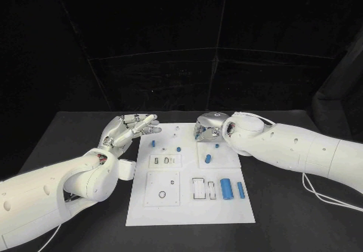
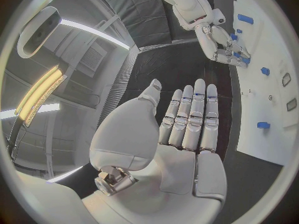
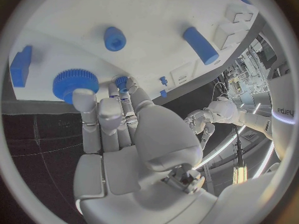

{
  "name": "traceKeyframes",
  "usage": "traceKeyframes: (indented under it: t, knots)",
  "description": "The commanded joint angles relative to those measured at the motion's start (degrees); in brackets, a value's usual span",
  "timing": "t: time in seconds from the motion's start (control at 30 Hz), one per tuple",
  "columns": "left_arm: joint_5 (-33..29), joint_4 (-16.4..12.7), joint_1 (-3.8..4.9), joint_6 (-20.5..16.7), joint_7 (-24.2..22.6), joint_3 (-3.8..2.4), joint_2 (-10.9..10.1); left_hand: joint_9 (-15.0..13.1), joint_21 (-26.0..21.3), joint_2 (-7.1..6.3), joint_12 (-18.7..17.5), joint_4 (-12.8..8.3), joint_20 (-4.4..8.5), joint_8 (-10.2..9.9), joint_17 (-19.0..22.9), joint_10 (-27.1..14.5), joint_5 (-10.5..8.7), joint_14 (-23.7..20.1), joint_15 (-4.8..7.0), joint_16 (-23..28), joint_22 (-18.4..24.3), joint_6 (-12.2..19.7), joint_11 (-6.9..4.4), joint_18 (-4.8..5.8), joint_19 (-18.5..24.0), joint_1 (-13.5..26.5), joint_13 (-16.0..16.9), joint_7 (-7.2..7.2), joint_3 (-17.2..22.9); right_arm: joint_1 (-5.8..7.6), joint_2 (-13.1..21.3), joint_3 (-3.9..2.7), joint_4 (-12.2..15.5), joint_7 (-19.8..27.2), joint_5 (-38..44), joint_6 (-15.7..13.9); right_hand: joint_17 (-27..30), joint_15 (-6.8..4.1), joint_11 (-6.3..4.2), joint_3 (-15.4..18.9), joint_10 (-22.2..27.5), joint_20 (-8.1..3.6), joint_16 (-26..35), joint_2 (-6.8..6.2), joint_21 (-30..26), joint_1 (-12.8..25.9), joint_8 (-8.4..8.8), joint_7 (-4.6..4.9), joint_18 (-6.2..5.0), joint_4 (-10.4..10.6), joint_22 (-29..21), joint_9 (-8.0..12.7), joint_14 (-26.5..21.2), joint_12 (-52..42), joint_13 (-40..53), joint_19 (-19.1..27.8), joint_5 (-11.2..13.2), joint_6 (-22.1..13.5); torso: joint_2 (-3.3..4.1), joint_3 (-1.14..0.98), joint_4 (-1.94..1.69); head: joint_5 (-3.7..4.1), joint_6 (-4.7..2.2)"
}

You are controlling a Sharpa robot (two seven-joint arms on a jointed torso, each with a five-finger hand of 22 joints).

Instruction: Assemble the parts on the task board

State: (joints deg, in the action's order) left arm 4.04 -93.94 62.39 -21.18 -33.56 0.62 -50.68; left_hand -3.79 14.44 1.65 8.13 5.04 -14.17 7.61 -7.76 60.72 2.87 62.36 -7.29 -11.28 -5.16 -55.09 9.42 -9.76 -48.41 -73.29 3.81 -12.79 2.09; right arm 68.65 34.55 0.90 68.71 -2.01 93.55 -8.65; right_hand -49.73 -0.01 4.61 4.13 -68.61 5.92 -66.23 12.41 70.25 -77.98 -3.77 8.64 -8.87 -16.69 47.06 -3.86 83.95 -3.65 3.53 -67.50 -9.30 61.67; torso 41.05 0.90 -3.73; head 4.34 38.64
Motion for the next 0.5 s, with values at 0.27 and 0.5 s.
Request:
traceKeyframes:
  t: [0.27, 0.5]
  knots:
    - [0.4, 0.1, 0.12, 0.8, 0.1, -0.05, -0.1, 0.1, -0.4, 0.34, -0.4, -0.4, 0.05, -0.2, 0.0, 0.3, 0.03, 0.3, -0.07, 0.3, 0.1, -0.2, 0.31, -0.85, -0.5, 0.2, -0.1, -0.22, 0.0, -0.08, 0.4, 0.0, 1.5, 2.0, -0.6, -6.9, -1.4, -0.36, -0.11, -5.0, -1.3, -0.19, -2.1, -0.78, 2.1, -1.2, -0.07, 0.02, 1.15, 0.0, 2.3, -0.1, 0.9, 0.1, 0.1, -0.1, 0.0, 1.4, 0.27, -0.19, 0.1, -0.34, -0.08]
    - [0.4, 0.1, 0.14, 0.9, 0.2, -0.05, -0.2, 0.1, -0.5, 0.34, -0.5, -0.4, 0.03, -0.3, 0.0, 0.3, 0.03, 0.2, -0.1, 0.5, 0.2, -0.2, 0.34, -0.85, -0.6, 0.2, -0.1, -0.24, -0.1, 0.28, -0.3, -1.17, 1.4, 2.5, -1.3, -12.4, -1.4, -0.17, 0.07, -10.1, -1.2, 0.05, -3.0, -3.05, 3.1, -0.1, 0.1, 0.17, 1.16, 0.0, 3.0, 0.0, 0.5, 0.1, 0.1, 0.6, 0.4, 1.3, 0.36, -0.15, -0.03, -0.45, -0.4]
